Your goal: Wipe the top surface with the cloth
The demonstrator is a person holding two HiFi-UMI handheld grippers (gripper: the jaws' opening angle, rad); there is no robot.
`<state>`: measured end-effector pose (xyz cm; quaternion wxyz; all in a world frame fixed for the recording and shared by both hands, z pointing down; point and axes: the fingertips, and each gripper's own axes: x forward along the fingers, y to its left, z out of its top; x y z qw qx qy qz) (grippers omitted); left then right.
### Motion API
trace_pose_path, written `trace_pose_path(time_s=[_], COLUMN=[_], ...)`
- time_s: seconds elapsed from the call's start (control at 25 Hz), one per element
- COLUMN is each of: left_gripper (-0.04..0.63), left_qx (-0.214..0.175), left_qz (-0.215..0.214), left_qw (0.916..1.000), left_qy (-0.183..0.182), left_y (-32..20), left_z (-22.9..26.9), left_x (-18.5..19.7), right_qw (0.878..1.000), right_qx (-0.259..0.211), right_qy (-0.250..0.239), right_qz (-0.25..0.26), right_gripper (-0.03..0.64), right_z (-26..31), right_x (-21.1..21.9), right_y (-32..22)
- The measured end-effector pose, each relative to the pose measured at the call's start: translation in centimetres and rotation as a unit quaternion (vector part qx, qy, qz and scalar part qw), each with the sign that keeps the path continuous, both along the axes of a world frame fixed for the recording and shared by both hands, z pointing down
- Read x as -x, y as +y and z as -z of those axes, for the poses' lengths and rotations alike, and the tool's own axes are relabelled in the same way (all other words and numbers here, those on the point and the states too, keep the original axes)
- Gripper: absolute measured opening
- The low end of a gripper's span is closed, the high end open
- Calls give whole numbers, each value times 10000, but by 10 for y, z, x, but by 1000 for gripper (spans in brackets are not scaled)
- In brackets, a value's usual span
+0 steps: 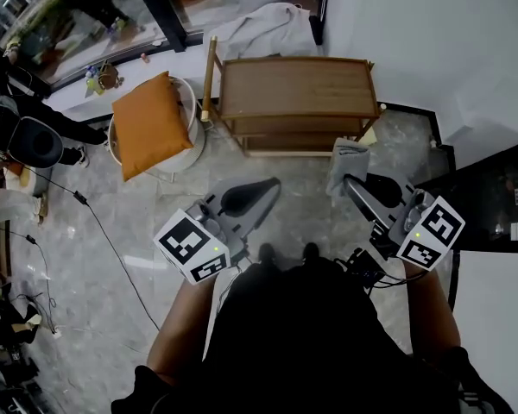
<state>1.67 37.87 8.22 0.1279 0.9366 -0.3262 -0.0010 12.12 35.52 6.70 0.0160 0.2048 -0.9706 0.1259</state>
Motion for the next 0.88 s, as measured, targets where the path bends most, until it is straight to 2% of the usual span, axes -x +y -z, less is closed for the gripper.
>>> trace_pose_path(time_s=[0.56, 0.88], left_gripper=[11, 11], left_qx=[-74, 13], left_qz=[40, 244], left_qw=[10000, 9997], left_qy=[-9, -30], left_y=[6, 2], left_z=[-2, -6], left_x=[-3, -2], right_qw=[9998, 9999], right_qx=[-168, -99], right_qy=[46, -26], right_qz=[138, 93], right_gripper=[37, 35], right_z=[1, -2], right_x=[5, -5], right_y=[1, -7])
